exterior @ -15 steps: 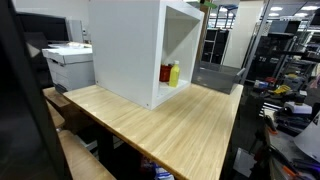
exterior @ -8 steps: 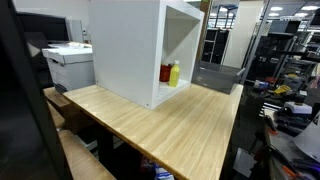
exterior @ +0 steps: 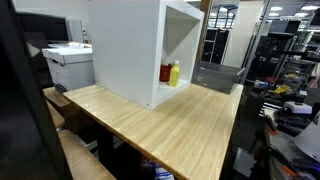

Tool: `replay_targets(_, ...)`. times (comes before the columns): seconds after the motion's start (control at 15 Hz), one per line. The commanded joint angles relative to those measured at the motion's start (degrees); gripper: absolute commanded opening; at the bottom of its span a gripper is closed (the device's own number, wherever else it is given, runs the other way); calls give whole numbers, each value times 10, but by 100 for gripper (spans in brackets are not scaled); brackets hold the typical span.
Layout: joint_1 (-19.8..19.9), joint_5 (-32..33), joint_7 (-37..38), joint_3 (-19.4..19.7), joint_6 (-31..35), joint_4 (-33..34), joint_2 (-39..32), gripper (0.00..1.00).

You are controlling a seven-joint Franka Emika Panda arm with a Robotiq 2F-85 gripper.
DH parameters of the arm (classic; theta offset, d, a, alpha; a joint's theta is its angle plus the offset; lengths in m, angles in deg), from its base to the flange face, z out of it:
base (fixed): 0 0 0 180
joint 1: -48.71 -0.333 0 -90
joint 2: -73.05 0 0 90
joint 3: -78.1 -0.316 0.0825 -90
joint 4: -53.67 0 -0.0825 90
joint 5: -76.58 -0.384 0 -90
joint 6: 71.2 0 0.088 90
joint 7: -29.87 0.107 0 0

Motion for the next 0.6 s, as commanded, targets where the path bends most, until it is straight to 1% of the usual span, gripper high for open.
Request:
replay_targets(0.0,-6,-5,-26,-10,2,14,7,53)
replay_targets(0.53,-26,-7,-42,-33,5,35,12,53)
